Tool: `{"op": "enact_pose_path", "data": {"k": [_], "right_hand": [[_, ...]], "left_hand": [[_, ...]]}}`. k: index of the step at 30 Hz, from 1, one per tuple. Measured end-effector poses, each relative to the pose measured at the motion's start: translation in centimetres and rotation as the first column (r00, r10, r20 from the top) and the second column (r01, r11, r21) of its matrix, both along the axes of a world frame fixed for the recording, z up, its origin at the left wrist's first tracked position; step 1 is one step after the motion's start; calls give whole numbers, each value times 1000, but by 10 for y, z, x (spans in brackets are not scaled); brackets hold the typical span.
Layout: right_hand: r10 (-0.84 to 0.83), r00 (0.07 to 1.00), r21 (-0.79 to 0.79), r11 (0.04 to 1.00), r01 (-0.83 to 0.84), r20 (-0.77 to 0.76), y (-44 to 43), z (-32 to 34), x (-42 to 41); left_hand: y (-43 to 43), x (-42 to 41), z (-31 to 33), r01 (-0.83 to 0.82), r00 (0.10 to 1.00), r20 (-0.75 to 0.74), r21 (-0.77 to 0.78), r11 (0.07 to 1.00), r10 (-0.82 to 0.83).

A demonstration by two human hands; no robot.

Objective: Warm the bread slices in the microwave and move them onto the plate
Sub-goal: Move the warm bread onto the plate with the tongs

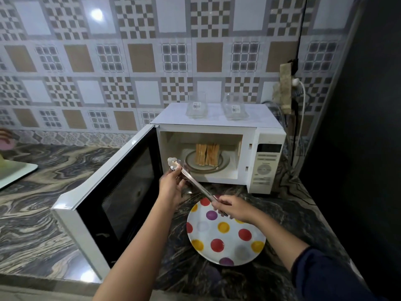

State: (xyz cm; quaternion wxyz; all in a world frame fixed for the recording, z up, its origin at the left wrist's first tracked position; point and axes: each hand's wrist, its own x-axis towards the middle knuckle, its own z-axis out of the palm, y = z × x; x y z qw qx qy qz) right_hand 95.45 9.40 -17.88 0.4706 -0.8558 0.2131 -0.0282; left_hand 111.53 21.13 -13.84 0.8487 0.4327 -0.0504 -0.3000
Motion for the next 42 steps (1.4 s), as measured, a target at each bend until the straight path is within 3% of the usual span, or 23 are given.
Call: {"op": "enact_pose_path", "data": {"k": [3,7,13,15,18,22,26,32,42], "right_hand": [[42,998,53,998,-40,-36,1,4,2],[31,998,253,967,-44,58,15,12,14],[-14,1000,221,975,15,-8,9,-1,24],[-52,997,96,994,57,-55,0,-5,27],[-171,982,-140,977,159,-79,-13,-13,34],[-309,951,-267,919,289,-33,-16,-12,53],[-428,903,-310,861,404,-12,-13,-7,87],[-569,822,-270,789,551,15,-15,3,138],[-610,792,-217,772,597,11,-41,12,182]], "left_hand": [[-1,4,0,7,1000,-11,-12,1000,-7],[-5,-3,2,85,996,36,9,996,-86],[-4,0,-23,11,965,247,293,956,-87],[5,-1,-48,-104,903,413,475,874,-117],[32,1,-101,-320,725,613,704,634,-313],[62,2,-159,-447,467,624,778,442,-627],[69,1,-168,-517,402,496,817,257,-770],[62,10,-169,-593,324,502,768,241,-802],[61,15,-175,-592,309,503,766,251,-807]]}}
